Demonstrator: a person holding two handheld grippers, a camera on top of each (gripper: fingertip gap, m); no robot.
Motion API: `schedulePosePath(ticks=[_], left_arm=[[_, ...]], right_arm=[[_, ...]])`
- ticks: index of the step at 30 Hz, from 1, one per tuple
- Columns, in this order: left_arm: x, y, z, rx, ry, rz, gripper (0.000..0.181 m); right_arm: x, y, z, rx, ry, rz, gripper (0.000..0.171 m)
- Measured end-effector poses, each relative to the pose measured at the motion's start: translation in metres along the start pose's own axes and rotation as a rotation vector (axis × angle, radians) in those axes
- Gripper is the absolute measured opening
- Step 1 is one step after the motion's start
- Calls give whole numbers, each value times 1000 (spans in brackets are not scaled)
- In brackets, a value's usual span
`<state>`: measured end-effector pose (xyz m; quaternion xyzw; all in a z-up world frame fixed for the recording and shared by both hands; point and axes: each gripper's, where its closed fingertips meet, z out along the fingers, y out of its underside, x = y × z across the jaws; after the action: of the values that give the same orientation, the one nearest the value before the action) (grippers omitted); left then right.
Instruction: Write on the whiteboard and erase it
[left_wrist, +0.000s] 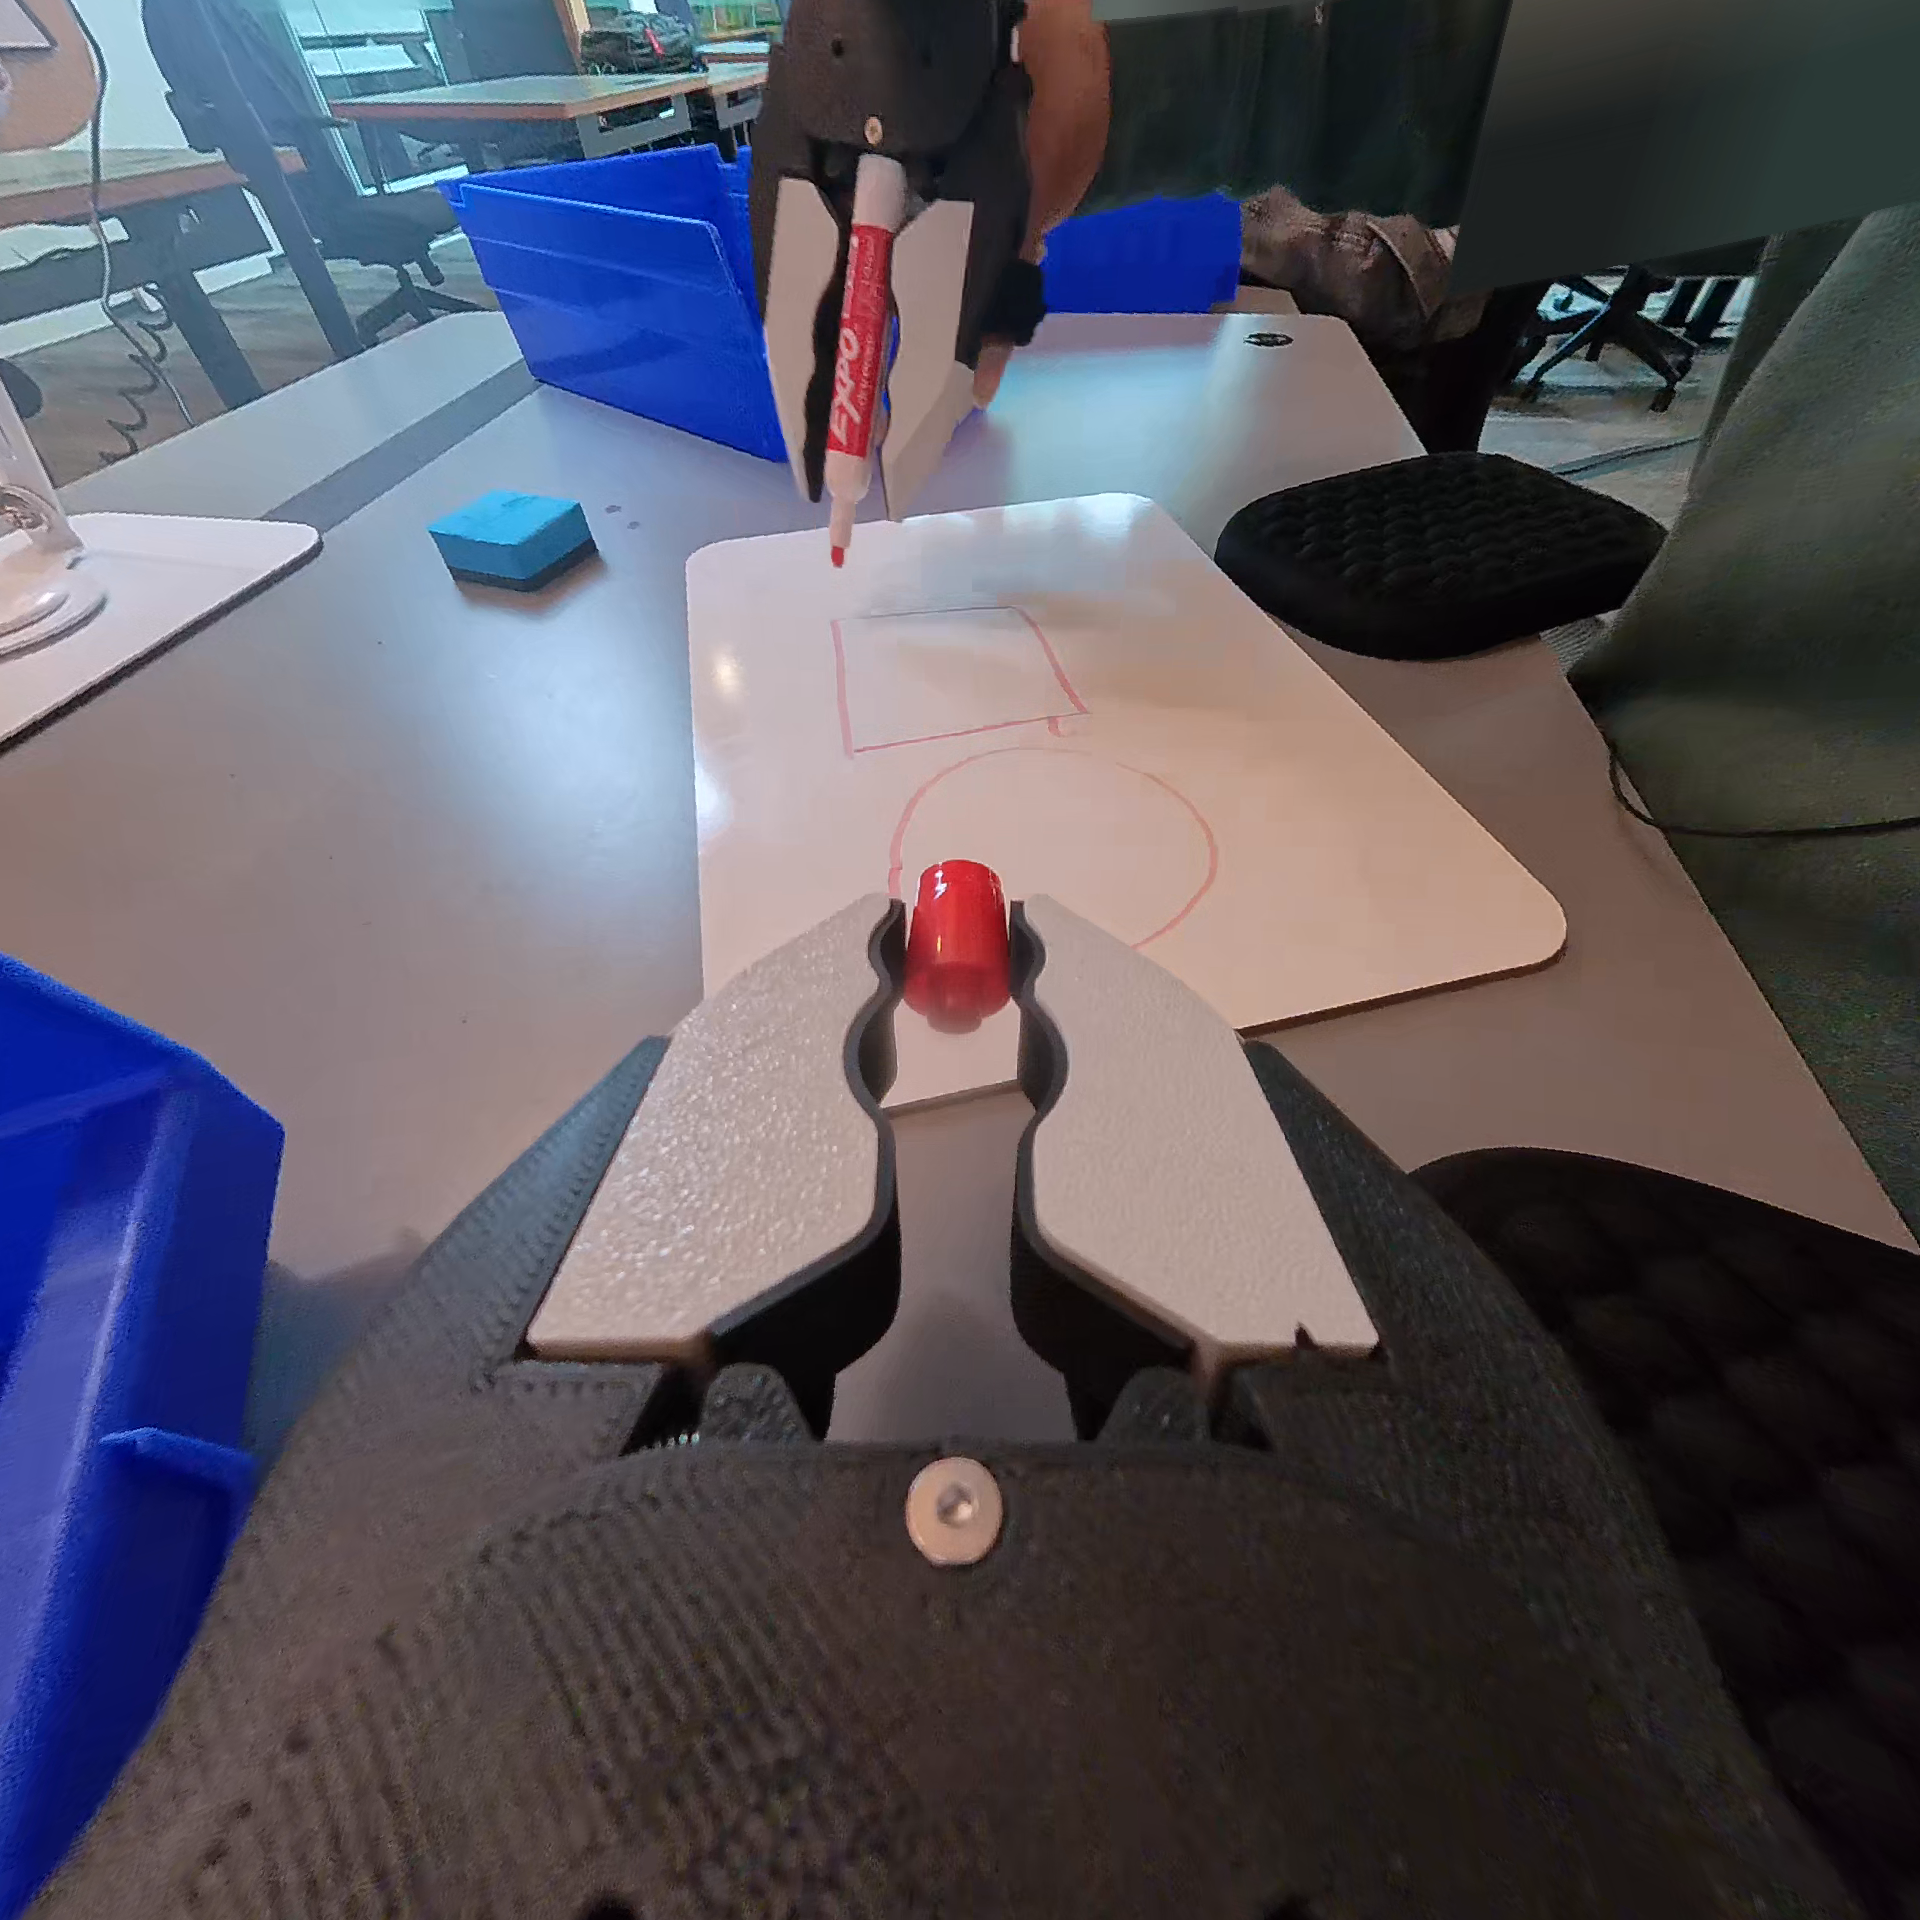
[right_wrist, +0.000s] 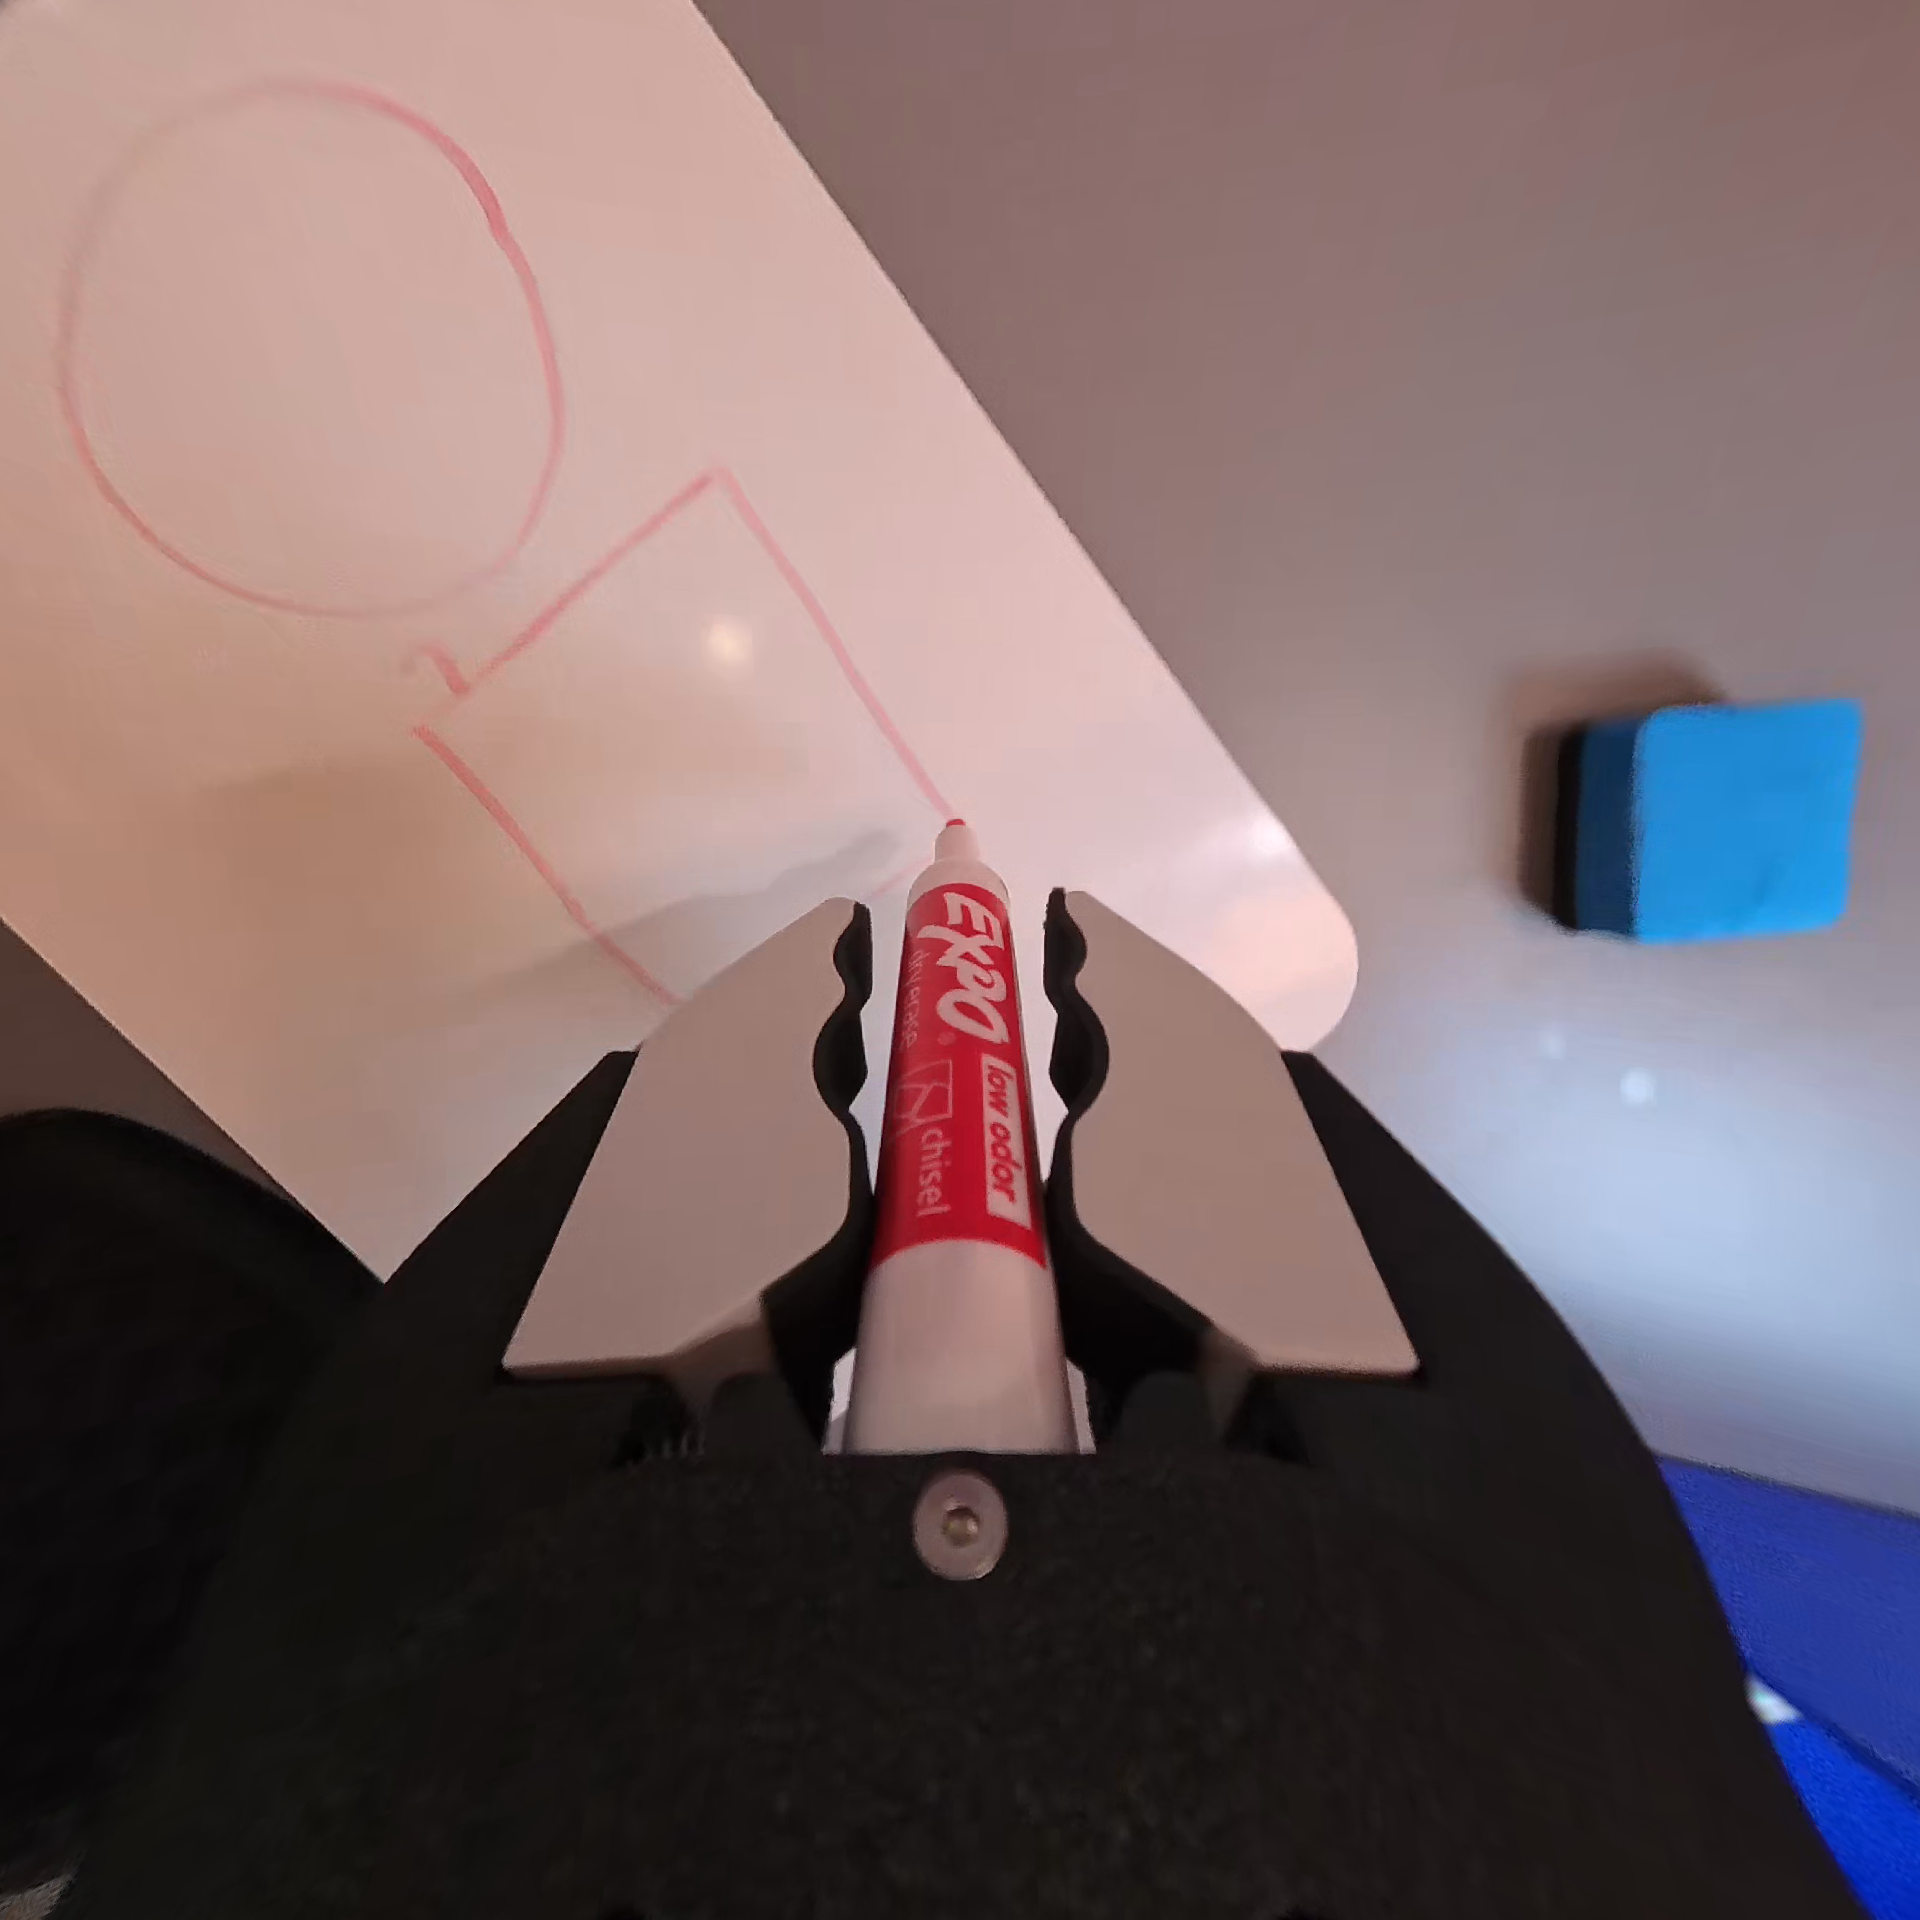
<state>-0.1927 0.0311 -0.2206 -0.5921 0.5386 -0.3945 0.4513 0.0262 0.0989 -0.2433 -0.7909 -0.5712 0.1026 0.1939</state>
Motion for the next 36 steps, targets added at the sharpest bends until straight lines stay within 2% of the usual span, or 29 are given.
schedulePosePath(ticks=[4, 15, 26, 36], left_arm=[[-2, 0, 0, 0, -12, 0, 19], [-6, 0, -1, 6, -24, -13, 19], [-5, 0, -1, 5, -22, -14, 19], [-4, 0, -2, 6, -26, -14, 19]], right_arm=[[5, 19, 5, -3, 6, 42, 33], [-21, 23, 7, 1, -99, 33, 33], [-7, 54, -3, -83, -27, 75, 33], [-3, 36, 4, -42, -26, 58, 33]])
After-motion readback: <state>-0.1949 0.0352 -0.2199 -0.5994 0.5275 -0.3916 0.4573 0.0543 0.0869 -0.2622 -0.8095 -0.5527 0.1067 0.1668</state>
